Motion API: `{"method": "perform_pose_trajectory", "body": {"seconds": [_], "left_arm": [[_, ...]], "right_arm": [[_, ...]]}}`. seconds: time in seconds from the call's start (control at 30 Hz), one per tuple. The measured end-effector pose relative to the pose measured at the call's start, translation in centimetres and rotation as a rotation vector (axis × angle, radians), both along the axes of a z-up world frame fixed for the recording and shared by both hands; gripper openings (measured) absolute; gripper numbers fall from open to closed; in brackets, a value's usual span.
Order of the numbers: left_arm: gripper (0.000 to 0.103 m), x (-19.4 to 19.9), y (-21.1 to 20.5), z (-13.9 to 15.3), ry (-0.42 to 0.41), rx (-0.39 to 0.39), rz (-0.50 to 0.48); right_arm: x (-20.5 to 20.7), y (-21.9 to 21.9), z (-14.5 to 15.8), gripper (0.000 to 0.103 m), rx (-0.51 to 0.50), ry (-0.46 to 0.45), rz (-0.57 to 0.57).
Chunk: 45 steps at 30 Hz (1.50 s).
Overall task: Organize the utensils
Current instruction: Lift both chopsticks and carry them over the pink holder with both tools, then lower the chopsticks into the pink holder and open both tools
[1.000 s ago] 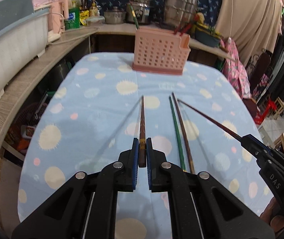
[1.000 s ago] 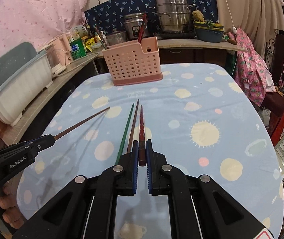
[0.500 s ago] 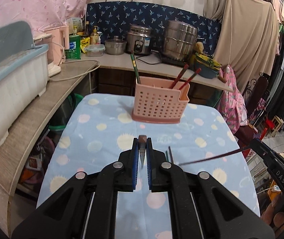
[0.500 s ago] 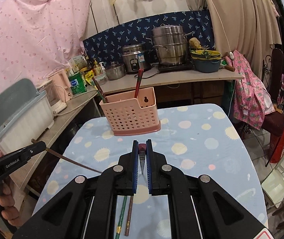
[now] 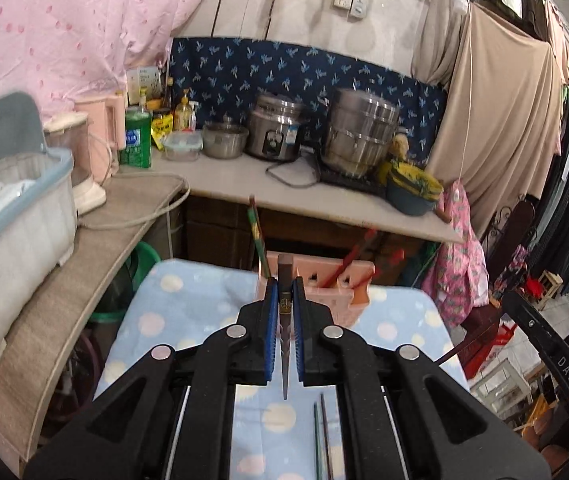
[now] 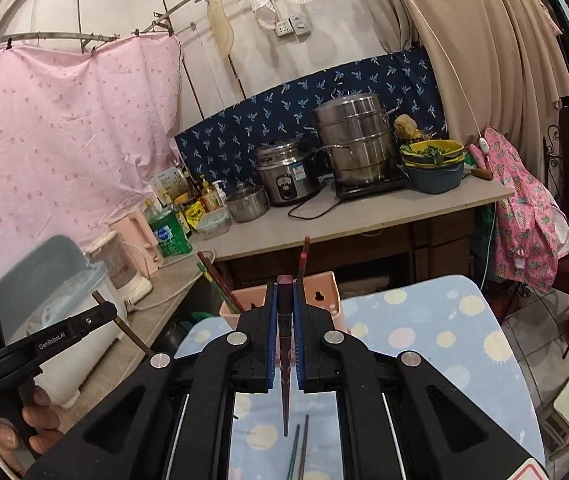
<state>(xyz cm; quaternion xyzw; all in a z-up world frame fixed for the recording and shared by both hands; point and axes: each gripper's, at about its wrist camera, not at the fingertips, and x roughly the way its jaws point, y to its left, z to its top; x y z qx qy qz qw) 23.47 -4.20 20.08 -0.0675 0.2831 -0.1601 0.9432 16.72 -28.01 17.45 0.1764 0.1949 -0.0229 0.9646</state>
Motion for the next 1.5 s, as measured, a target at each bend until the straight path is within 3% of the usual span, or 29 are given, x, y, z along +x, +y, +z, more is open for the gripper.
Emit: {"method": "perform_pose_trajectory", "body": {"seconds": [0.23, 0.4, 0.7, 1.07, 1.17, 1.23, 1.5], "left_arm": [[0.007, 4.5, -1.1, 4.9, -0.117, -0.048, 0.050], [0.007, 7.4, -1.8, 5.9, -0.163, -0.067, 0.067], [0.007, 12.1, -3.1, 1.8, -0.087, -0.030, 0.089], [0.007, 13.3, -4.1, -1.8, -0.019, 0.001, 0.075], [0.012, 13.3, -4.3, -2.1, -0.016, 0.010, 0.076], [0.025, 13.0, -4.3, -2.1, -0.016, 0.015, 0.079], [0.030, 11.3, -4.7, -2.2, -0.028, 0.040, 0.071]], "right_arm": [[5.6, -1.6, 4.2, 0.007, 0.059, -0.105, -0.026], [9.4, -2.5, 5.4, 0.007, 0.070, -0.150, -0.050], [14.6, -3.3, 2.1, 0.007, 0.070, -0.074, -0.061], [16.5, -3.2, -2.0, 0.007, 0.064, 0.020, -0.042], [16.1, -3.3, -2.1, 0.010, 0.064, 0.018, -0.045], [15.8, -3.3, -1.9, 0.011, 0.065, 0.014, -0.044], [14.0, -2.6, -1.2, 0.012, 0.038, -0.003, -0.035]]}}
